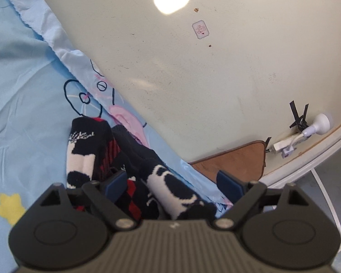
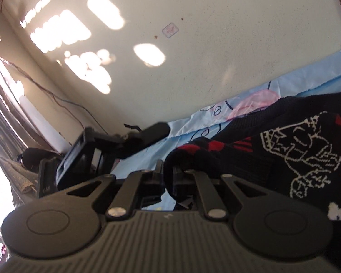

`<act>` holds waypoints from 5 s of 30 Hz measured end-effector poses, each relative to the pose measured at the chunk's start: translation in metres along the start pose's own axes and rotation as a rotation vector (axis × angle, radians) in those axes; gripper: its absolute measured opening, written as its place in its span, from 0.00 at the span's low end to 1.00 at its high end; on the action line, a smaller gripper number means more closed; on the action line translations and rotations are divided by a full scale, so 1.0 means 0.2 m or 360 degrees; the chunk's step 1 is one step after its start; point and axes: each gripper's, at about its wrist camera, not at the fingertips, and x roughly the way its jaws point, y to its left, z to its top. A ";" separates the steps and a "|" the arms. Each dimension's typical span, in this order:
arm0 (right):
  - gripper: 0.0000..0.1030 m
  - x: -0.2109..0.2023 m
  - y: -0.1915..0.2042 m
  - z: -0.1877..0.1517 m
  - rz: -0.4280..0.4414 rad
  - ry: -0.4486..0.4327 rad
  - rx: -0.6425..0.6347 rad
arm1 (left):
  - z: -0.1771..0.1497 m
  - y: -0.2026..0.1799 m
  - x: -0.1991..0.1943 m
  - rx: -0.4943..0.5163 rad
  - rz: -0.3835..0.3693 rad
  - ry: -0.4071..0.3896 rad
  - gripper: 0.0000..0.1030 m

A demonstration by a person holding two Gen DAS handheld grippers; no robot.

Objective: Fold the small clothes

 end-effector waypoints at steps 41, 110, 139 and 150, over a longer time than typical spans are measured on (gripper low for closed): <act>0.40 -0.45 -0.47 0.07 -0.0833 -0.0138 -0.0051 | 0.00 -0.18 -0.12 0.0357 0.0297 -0.0120 0.14; 0.45 0.14 -0.27 -0.11 0.0120 0.0056 0.1380 | 0.01 -0.12 -0.10 0.0237 0.0263 -0.0099 0.16; 0.43 -0.56 -0.33 0.12 -0.0982 -0.0469 -0.0006 | -0.29 -0.26 0.22 0.0776 0.0543 0.0200 0.31; 0.29 -0.37 -0.34 0.09 -0.0957 -0.0211 -0.0077 | -0.16 -0.24 0.11 0.0670 0.0604 0.0140 0.11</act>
